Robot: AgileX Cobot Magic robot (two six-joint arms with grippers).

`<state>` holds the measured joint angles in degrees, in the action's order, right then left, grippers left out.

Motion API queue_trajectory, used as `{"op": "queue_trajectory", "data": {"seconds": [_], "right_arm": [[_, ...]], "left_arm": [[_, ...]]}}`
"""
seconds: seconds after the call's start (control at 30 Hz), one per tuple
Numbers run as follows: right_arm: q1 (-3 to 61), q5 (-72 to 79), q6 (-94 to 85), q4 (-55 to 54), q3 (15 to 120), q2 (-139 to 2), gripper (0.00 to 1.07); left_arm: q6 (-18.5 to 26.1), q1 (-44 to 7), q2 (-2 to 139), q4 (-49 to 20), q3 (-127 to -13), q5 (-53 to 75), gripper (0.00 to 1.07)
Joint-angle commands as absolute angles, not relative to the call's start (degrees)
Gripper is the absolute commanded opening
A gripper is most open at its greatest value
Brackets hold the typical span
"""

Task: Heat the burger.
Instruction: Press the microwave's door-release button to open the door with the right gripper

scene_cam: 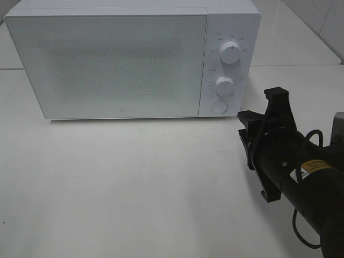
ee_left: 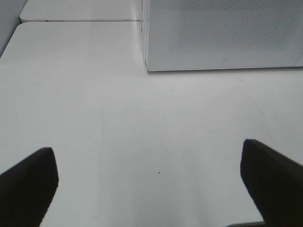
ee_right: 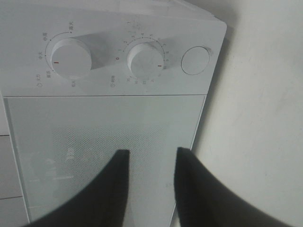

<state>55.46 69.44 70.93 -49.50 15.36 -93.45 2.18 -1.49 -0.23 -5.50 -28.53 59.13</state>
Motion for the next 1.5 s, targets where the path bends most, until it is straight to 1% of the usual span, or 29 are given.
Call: {"op": "queue_trajectory", "data": {"seconds": [0.03, 0.07, 0.1, 0.13, 0.17, 0.6, 0.9, 1.23, 1.43, 1.5], "right_arm": [[55.7, 68.0, 73.3, -48.4, 15.6, -93.4, 0.20], [55.7, 66.6, 73.7, -48.5, 15.6, -93.4, 0.14], [55.7, 63.9, 73.7, -48.5, 15.6, -93.4, 0.05], [55.7, 63.9, 73.7, -48.5, 15.6, -93.4, 0.05], [55.7, 61.7, 73.6, -48.6, 15.6, -93.4, 0.00], [55.3, 57.9, 75.0, -50.2, 15.6, -93.4, 0.00], [51.5, 54.0, 75.2, -48.5, 17.5, -93.4, 0.00], [46.9, 53.5, 76.9, -46.5, 17.5, -93.5, 0.00], [46.7, 55.2, 78.2, -45.9, 17.5, -95.6, 0.00], [46.7, 57.1, 81.4, -42.5, 18.9, -98.8, 0.00]], "left_arm": [[2.1, -1.2, -1.6, -5.8, -28.5, 58.8, 1.00], [2.1, -1.2, -1.6, -5.8, -28.5, 58.8, 1.00], [2.1, -1.2, -1.6, -5.8, -28.5, 58.8, 1.00], [2.1, -1.2, -1.6, -5.8, -28.5, 58.8, 1.00], [2.1, -1.2, -1.6, -5.8, -28.5, 58.8, 1.00], [2.1, -1.2, -1.6, -5.8, -28.5, 58.8, 1.00], [2.1, -1.2, -1.6, -5.8, -28.5, 58.8, 1.00], [2.1, -1.2, -1.6, -5.8, -28.5, 58.8, 1.00], [2.1, -1.2, -1.6, -5.8, -28.5, 58.8, 1.00], [2.1, -1.2, -1.6, -5.8, -28.5, 58.8, 1.00]]}}
